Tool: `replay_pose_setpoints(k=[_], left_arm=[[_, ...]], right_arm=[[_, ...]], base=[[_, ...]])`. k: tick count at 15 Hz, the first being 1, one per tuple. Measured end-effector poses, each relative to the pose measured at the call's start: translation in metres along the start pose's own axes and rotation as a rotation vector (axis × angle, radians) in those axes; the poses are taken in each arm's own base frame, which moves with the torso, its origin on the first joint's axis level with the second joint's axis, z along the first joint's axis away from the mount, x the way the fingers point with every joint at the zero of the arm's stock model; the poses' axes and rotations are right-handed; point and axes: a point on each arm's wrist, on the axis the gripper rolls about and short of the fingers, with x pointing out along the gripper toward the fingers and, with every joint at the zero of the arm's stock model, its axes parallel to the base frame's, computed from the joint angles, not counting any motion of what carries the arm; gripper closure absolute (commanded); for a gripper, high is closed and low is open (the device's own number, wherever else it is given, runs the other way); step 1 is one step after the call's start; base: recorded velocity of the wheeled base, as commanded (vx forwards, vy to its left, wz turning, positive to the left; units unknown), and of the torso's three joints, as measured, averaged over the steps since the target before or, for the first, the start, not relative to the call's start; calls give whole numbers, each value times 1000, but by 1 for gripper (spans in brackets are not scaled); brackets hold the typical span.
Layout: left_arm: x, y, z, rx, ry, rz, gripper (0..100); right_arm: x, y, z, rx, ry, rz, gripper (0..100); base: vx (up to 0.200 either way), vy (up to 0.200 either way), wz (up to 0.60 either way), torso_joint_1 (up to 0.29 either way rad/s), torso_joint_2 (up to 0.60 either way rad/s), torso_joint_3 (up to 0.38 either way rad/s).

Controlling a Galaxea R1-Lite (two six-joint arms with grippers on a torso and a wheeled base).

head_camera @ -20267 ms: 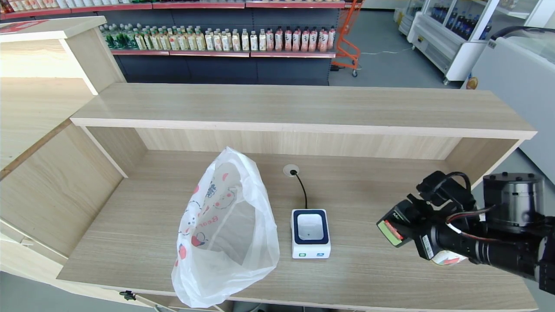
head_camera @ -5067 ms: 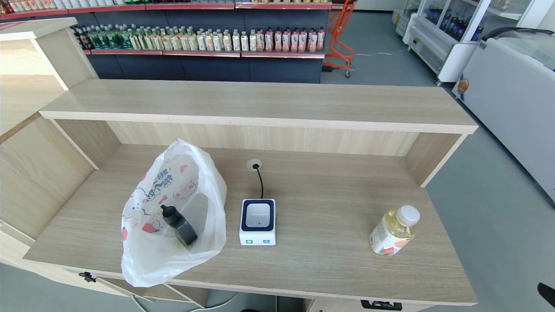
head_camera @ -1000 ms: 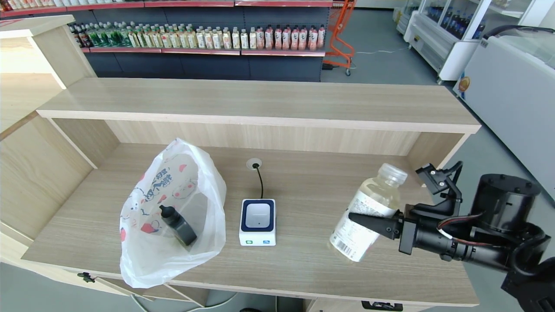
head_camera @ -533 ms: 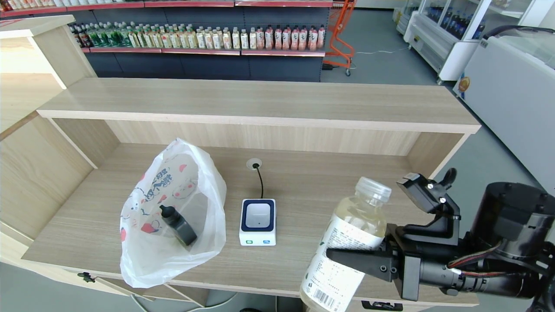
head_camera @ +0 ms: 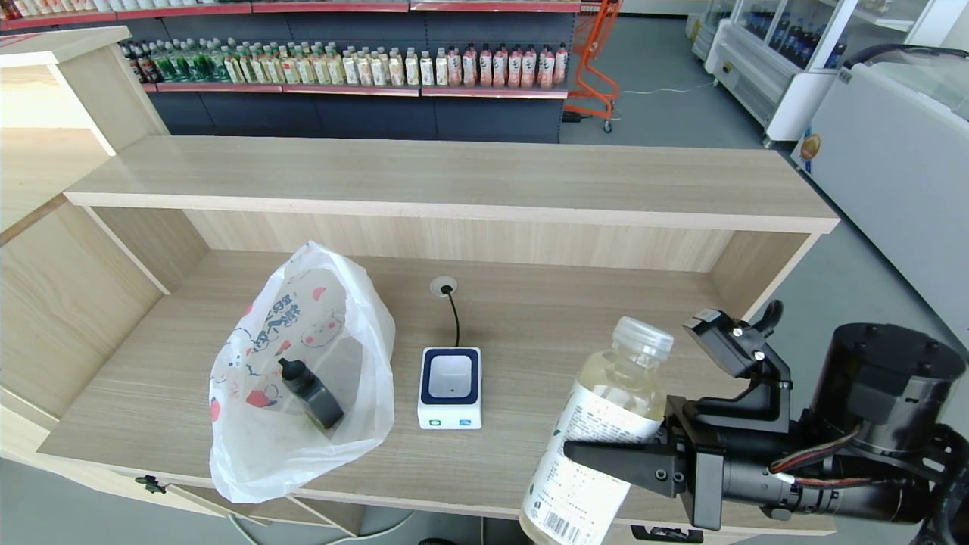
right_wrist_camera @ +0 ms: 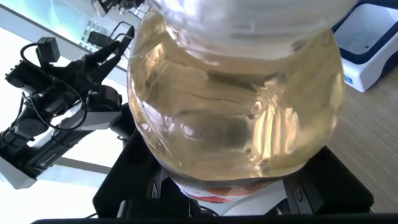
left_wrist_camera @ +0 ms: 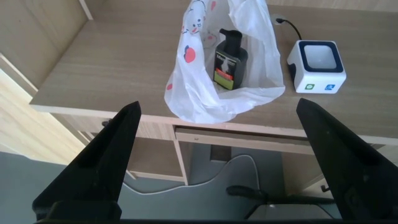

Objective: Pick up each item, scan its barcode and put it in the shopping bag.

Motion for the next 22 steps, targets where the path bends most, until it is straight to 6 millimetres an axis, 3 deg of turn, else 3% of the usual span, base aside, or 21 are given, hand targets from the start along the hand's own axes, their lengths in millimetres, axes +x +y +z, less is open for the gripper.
replay_pose_setpoints(k=[9, 12, 14, 17, 20, 22], left_arm=[[0, 0, 0, 0, 0, 0, 0], [0, 0, 0, 0, 0, 0, 0], [0, 0, 0, 0, 0, 0, 0], [0, 0, 0, 0, 0, 0, 0], [0, 0, 0, 0, 0, 0, 0], [0, 0, 0, 0, 0, 0, 0]], right_arm=[[-3, 0, 2, -32, -17, -23, 100], [-19, -10, 6, -315, -25, -197, 100], [-47, -24, 5, -541, 71, -430, 100], [-86, -28, 14, -756, 154, -695, 100], [-105, -28, 21, -1032, 258, -821, 100], [-107, -30, 26, -1115, 292, -841, 100]], base=[[0, 0, 0, 0, 0, 0], [0, 0, 0, 0, 0, 0], [0, 0, 0, 0, 0, 0], [0, 0, 0, 0, 0, 0], [0, 0, 0, 0, 0, 0], [0, 0, 0, 0, 0, 0]])
